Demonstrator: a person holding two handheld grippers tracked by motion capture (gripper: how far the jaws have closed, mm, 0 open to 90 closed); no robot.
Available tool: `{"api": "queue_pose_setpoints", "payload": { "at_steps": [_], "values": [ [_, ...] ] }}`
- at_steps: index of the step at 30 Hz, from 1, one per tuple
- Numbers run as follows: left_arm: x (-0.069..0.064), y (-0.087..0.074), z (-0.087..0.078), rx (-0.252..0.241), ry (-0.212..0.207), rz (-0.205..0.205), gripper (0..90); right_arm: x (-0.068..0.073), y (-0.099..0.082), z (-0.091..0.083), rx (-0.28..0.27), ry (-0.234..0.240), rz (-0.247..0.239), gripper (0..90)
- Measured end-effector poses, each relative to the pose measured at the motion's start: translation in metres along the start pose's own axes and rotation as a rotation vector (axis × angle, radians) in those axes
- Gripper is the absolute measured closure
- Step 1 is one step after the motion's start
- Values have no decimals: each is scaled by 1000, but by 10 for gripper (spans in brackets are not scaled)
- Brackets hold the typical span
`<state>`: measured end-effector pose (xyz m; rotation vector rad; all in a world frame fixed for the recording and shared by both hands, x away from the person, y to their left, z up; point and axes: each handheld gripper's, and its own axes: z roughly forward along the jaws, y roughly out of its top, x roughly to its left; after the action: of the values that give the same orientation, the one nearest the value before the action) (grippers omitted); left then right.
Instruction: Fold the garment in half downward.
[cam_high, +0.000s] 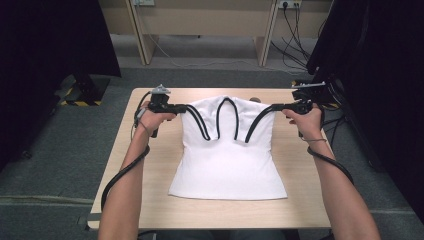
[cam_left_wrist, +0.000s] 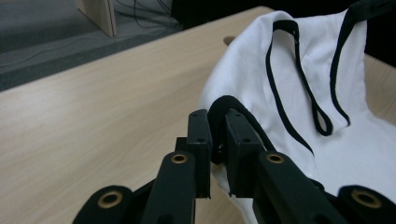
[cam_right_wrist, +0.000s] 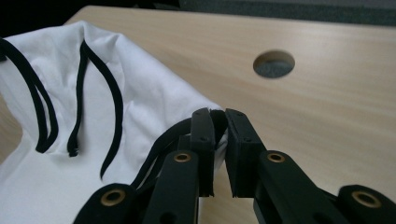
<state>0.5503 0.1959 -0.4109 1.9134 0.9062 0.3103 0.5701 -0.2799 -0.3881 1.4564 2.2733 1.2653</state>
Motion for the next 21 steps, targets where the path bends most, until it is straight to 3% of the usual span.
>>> {"api": "queue_pose_setpoints", "payload": {
  "at_steps": [4,8,16,21],
  "values": [
    [-2,-16,7,30,2,2,808,-5,-20,14,43,14,13,830],
    [-1,-25,3,23,11,3,807,-9,-32,16,58,28,19,830],
    [-8,-35,-2,72,27,60,805,-10,-44,11,79,56,-8,829],
    [-13,-43,-1,126,41,124,803,-12,-50,9,94,56,-20,829]
  ]
}}
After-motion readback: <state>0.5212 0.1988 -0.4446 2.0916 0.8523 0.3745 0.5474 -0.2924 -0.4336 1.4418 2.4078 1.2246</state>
